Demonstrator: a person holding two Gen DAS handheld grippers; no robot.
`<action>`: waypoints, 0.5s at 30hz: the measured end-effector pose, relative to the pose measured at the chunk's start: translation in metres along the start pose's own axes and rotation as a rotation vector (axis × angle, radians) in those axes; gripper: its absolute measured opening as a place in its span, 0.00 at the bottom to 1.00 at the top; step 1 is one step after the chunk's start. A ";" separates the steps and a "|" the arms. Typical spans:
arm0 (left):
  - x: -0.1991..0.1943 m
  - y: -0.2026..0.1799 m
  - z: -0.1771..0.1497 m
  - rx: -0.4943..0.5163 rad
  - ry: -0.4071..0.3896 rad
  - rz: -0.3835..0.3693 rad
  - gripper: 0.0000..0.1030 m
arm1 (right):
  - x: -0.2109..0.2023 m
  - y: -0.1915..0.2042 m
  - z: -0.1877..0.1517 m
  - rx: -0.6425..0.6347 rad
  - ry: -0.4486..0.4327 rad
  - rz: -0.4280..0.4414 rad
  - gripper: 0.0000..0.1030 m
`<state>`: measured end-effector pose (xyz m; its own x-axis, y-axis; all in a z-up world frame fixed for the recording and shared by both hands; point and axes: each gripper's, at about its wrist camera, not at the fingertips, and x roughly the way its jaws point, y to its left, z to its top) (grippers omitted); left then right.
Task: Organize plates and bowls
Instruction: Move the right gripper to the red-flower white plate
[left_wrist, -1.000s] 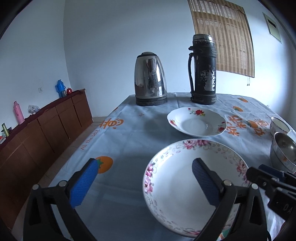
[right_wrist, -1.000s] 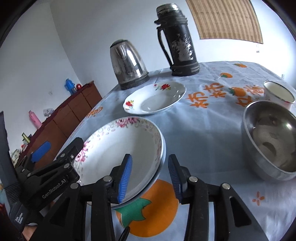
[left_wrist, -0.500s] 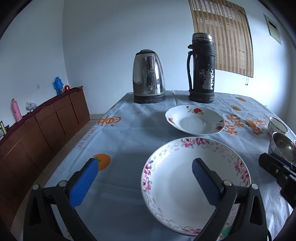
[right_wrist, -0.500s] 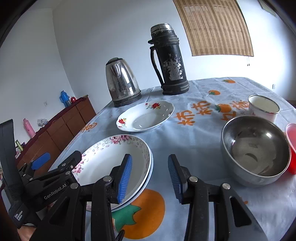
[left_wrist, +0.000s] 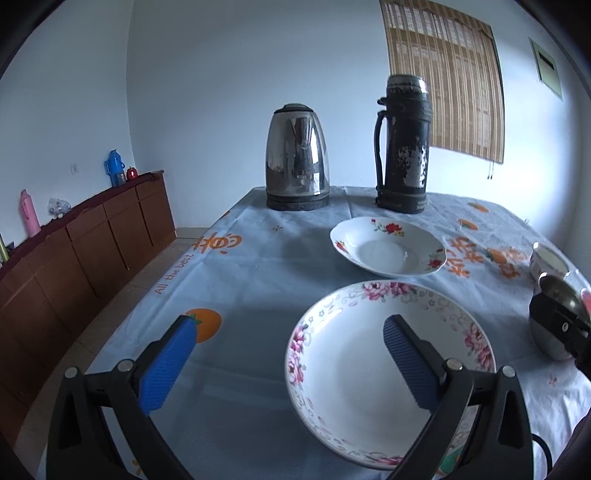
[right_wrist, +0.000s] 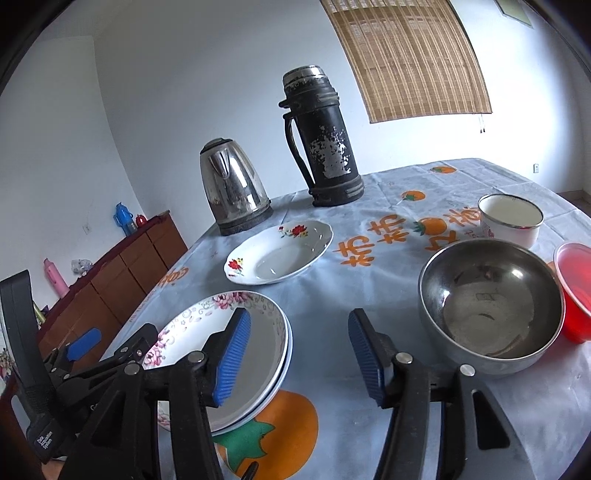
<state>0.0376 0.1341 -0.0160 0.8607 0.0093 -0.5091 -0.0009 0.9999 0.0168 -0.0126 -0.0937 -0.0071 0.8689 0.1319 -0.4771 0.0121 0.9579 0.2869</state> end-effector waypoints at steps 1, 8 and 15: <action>0.000 0.003 0.001 -0.014 -0.002 -0.006 1.00 | -0.001 0.000 0.000 0.002 -0.002 0.000 0.56; 0.006 0.011 0.001 -0.032 0.018 0.023 1.00 | -0.002 -0.004 0.001 0.024 0.004 0.004 0.56; 0.013 0.023 0.001 -0.082 0.059 -0.001 1.00 | -0.002 -0.004 0.002 0.007 0.000 0.004 0.56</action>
<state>0.0492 0.1569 -0.0207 0.8290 0.0063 -0.5593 -0.0437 0.9976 -0.0535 -0.0136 -0.0980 -0.0059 0.8691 0.1357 -0.4756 0.0118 0.9557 0.2942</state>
